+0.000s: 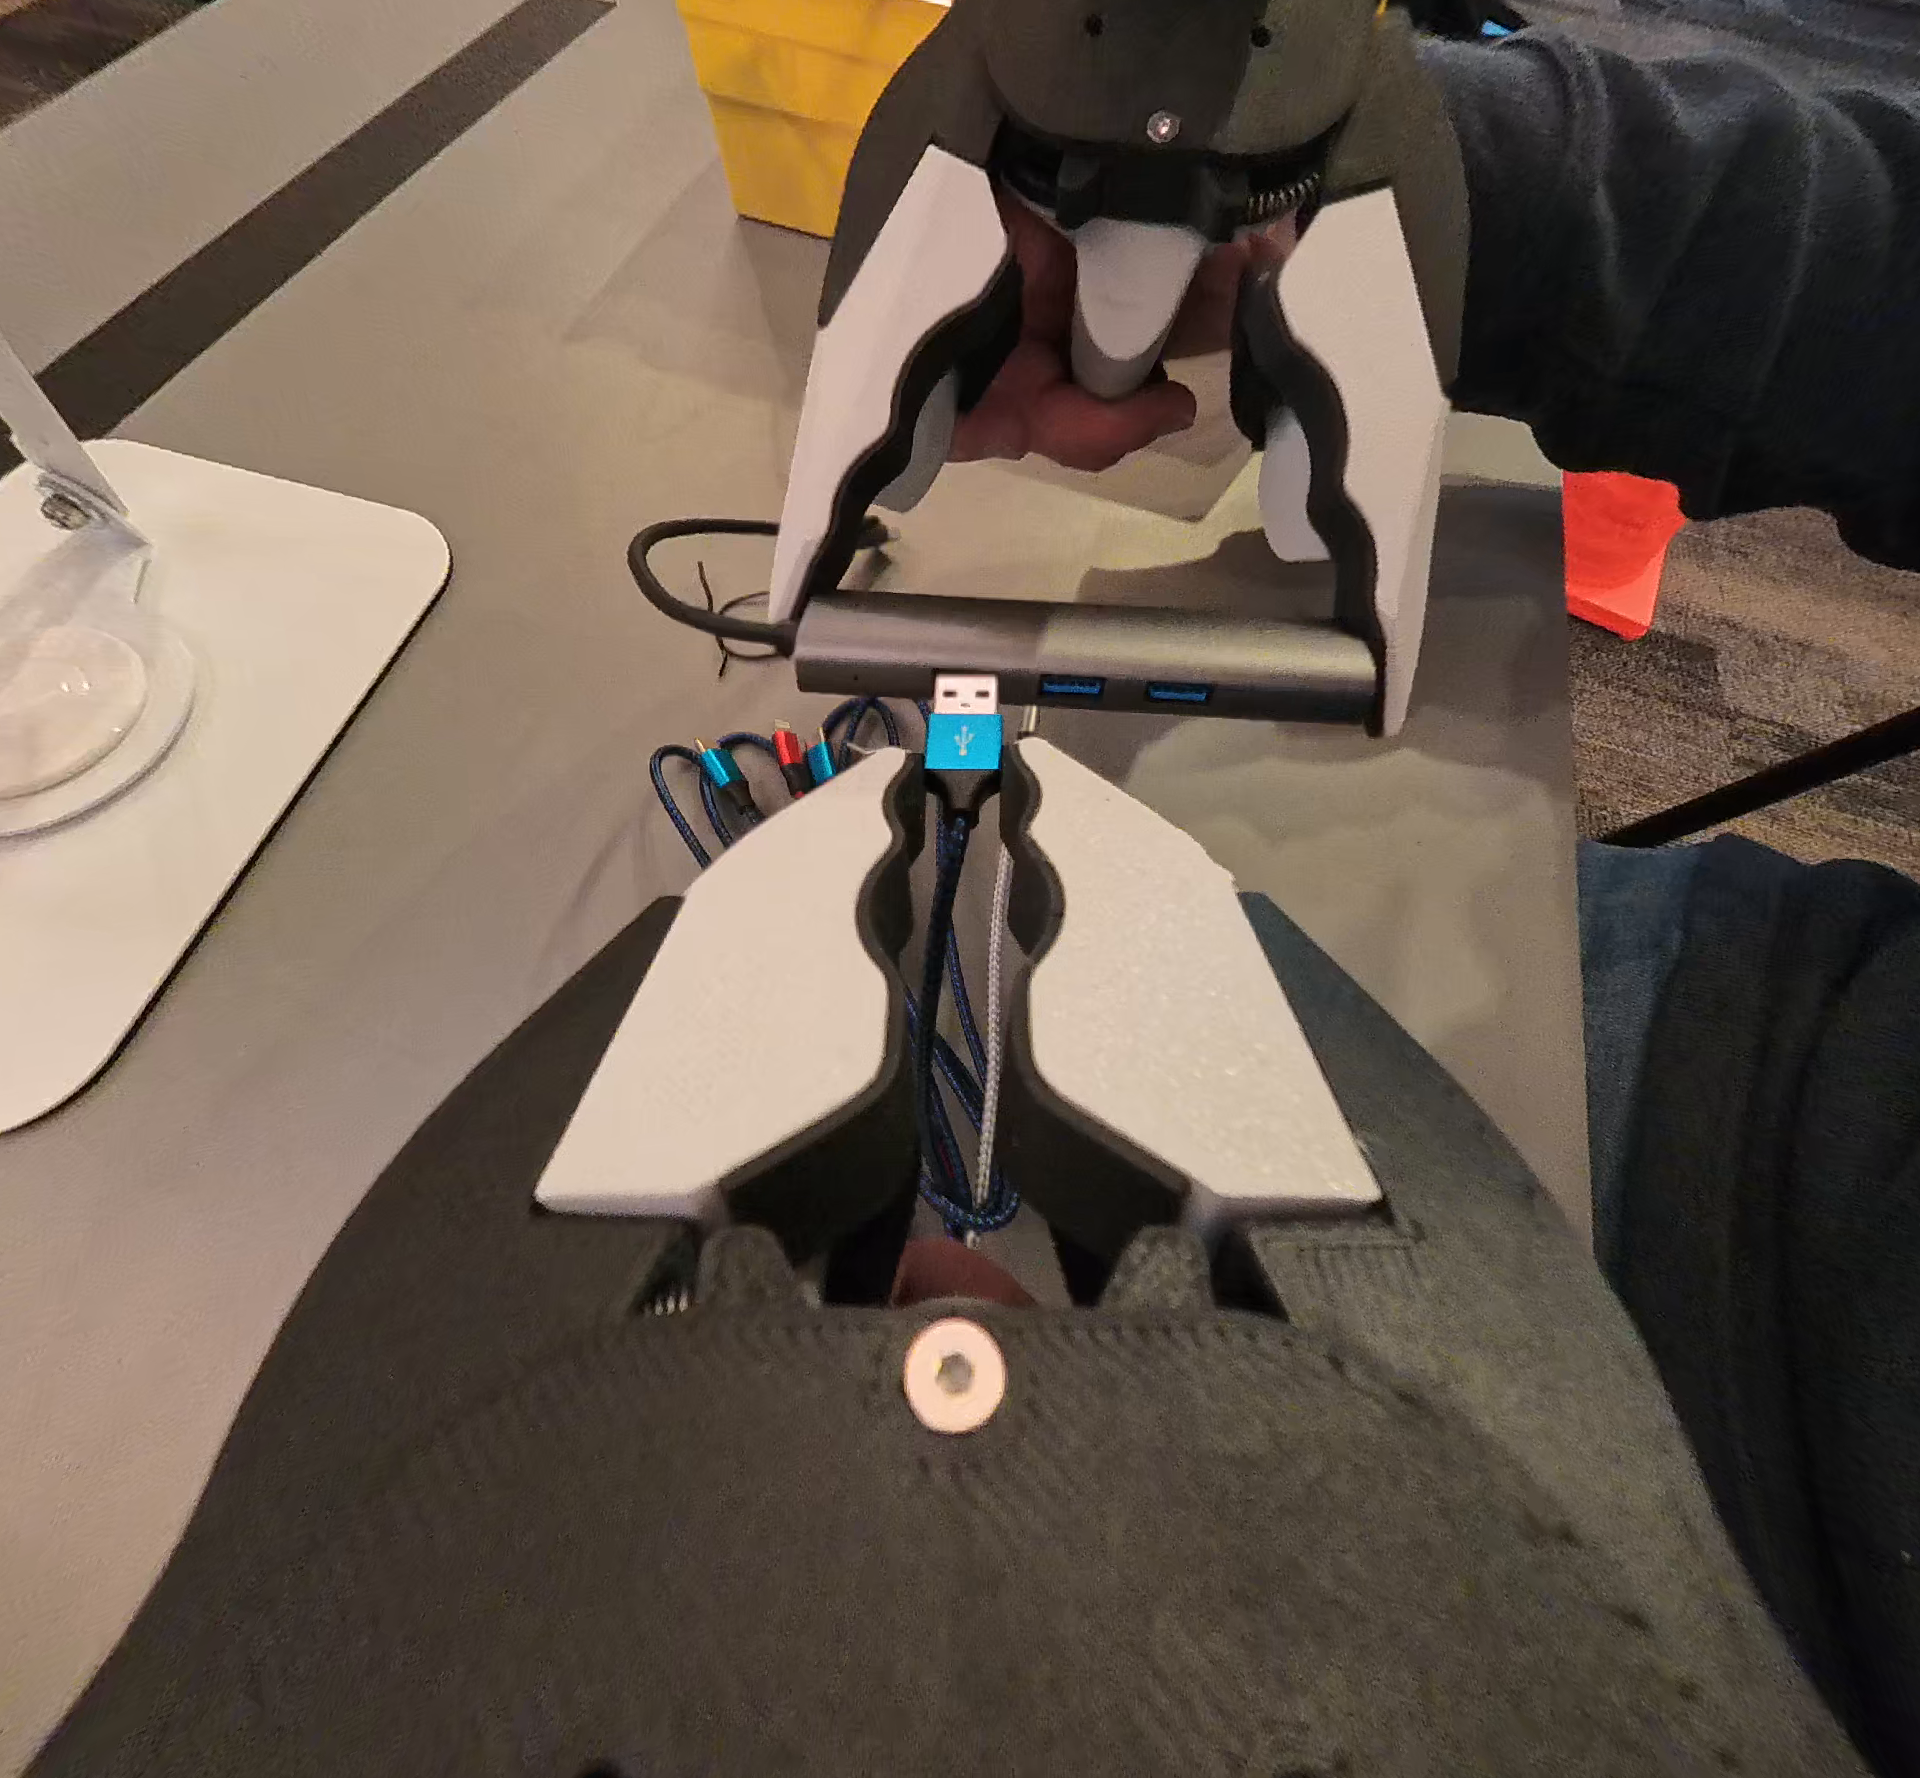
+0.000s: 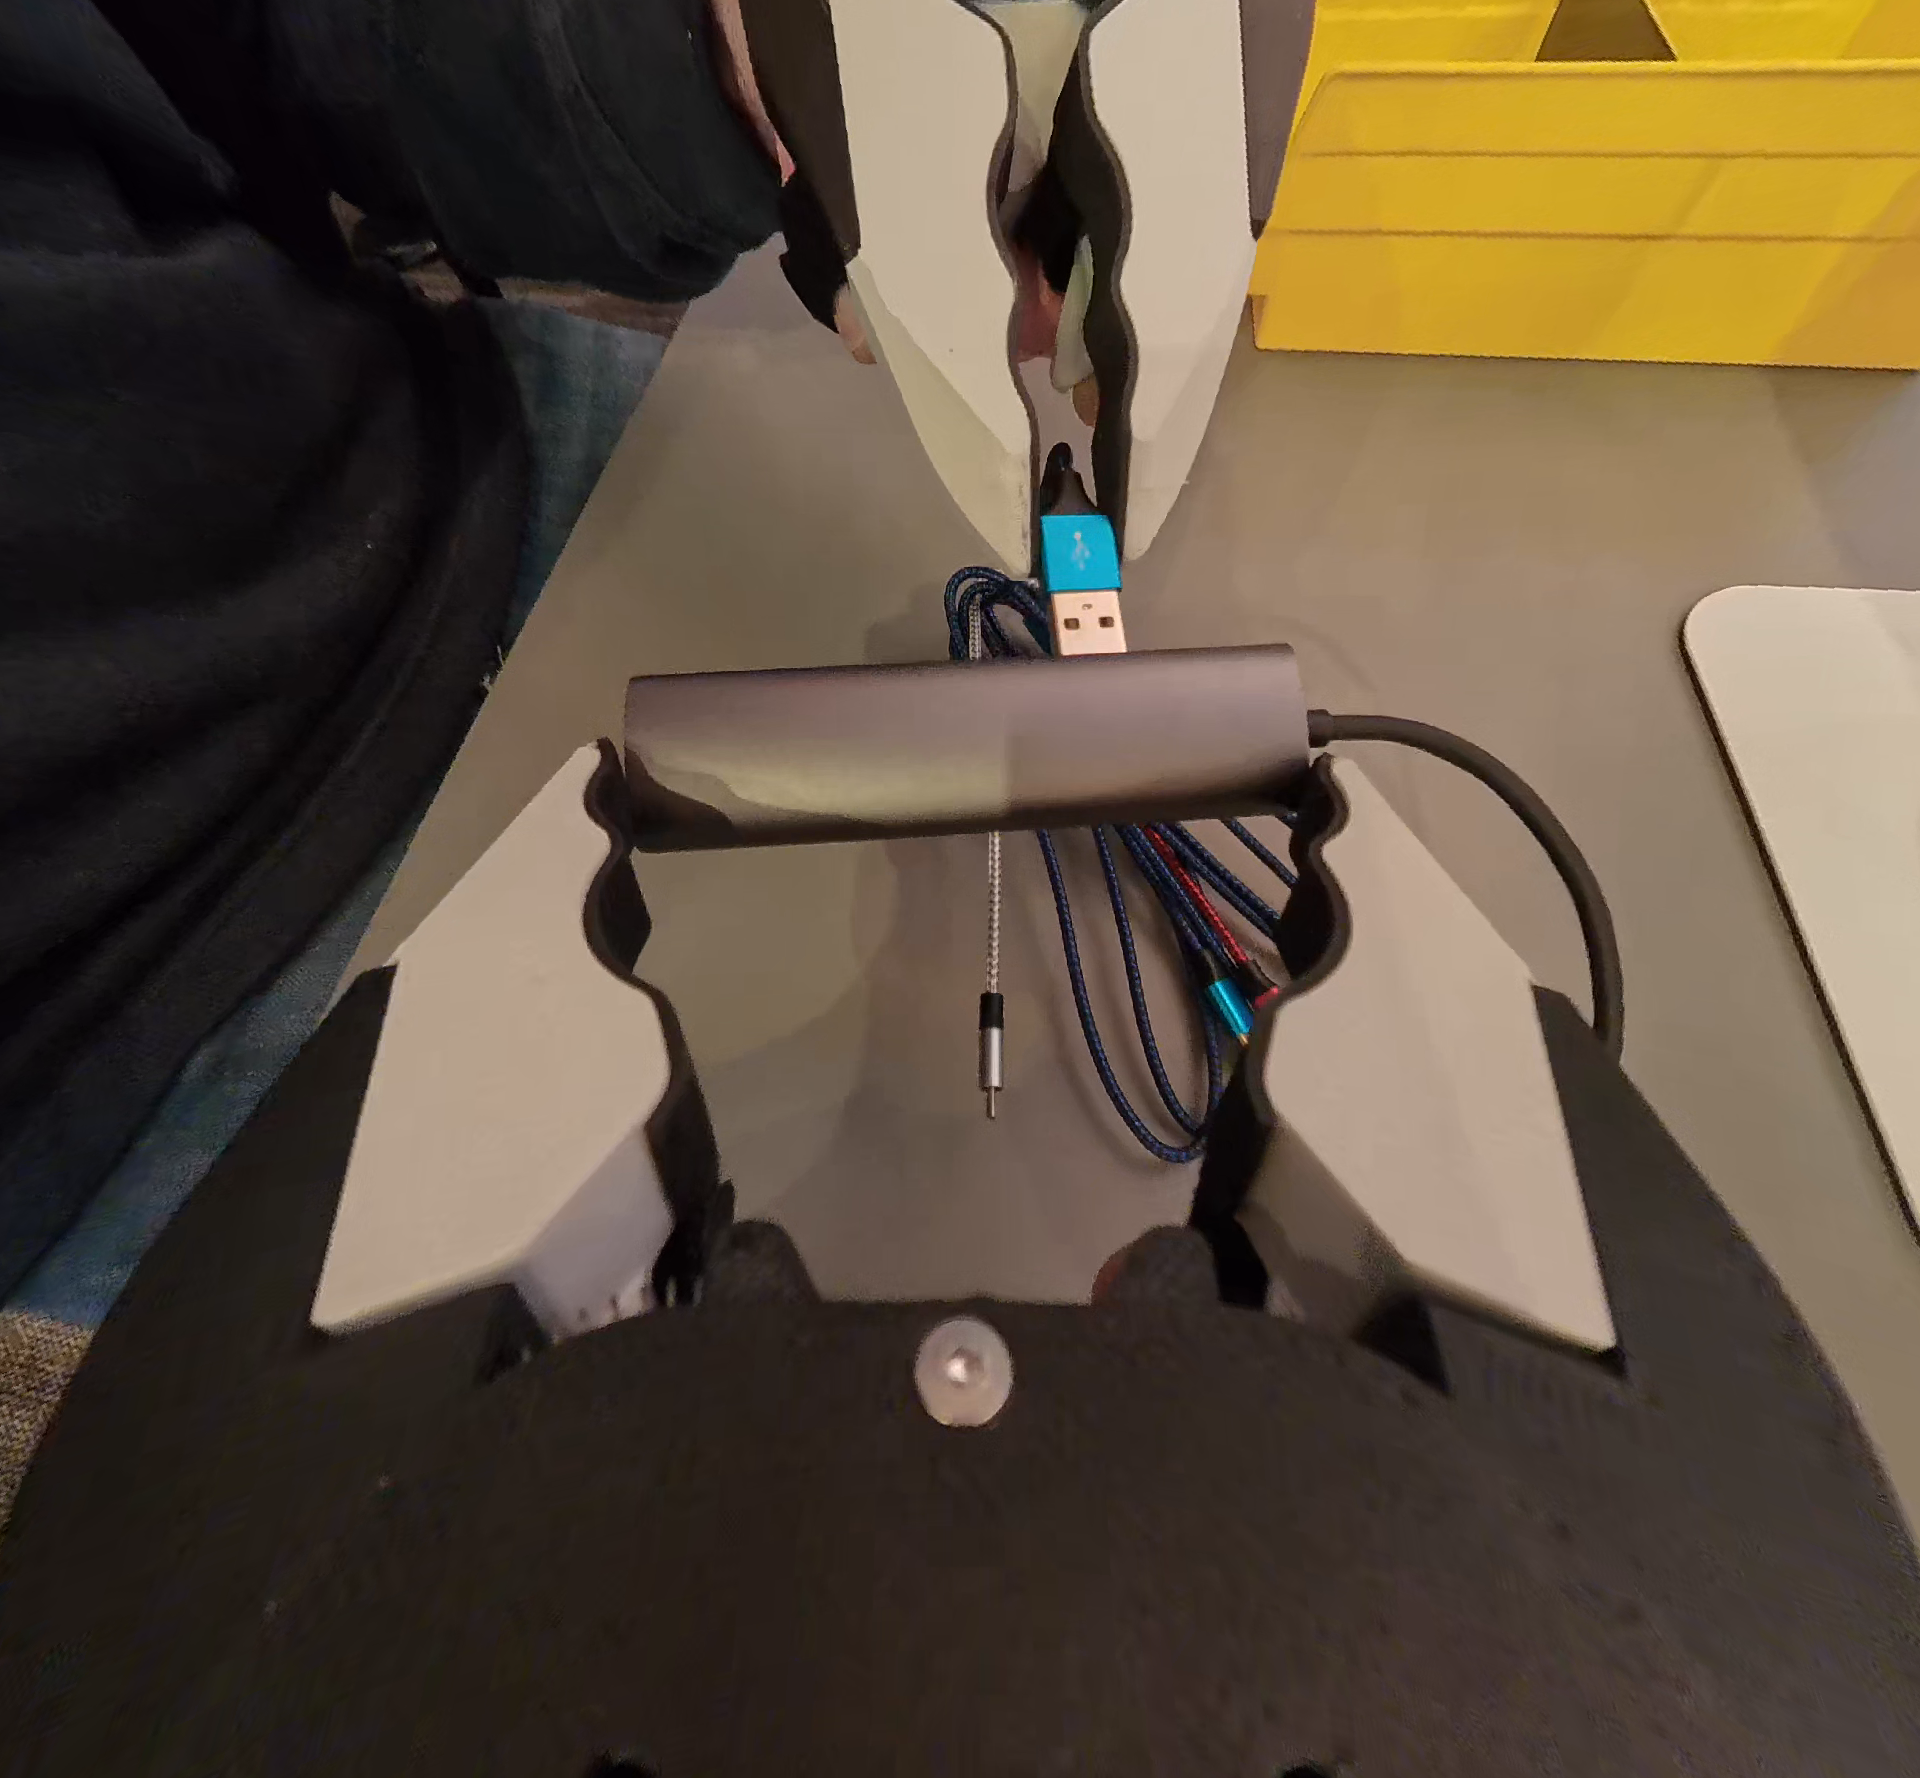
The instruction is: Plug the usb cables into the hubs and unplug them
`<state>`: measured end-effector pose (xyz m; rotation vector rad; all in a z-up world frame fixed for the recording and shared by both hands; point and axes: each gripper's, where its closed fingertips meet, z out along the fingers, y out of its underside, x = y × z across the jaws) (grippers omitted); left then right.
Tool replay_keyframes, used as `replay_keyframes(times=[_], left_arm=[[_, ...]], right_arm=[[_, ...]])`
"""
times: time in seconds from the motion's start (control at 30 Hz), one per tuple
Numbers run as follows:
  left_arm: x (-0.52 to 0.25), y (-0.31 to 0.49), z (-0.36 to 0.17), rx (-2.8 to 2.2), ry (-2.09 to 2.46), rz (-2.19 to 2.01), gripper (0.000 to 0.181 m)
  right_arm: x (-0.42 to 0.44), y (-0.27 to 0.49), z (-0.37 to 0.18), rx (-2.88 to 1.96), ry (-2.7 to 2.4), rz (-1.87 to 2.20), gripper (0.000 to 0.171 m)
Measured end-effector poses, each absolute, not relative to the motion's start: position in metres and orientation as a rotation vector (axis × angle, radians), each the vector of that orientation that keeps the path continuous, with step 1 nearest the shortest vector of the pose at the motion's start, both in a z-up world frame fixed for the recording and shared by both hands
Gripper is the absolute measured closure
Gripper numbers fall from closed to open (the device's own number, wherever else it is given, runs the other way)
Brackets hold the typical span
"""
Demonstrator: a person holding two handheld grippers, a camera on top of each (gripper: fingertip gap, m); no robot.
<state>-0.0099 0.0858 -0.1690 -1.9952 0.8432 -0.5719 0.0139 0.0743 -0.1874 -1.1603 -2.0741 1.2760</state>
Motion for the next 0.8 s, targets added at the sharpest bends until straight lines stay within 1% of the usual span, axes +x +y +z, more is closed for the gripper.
replay_keyframes(times=[0.37,0.7,0.8], left_arm=[[-0.0089,0.0855,-0.1723,-2.001,0.879,-0.533,0.168],[-0.0096,0.0852,-0.1676,-1.93,0.88,-0.52,0.168],[-0.0134,0.0851,-0.168,-1.929,0.878,-0.49,0.168]], right_arm=[[0.0162,0.0747,-0.1906,-1.151,-2.127,1.182,0.047],[0.0155,0.0737,-0.1848,-1.158,-2.086,1.26,0.047],[0.0153,0.0761,-0.1908,-1.177,-2.09,1.229,0.047]])
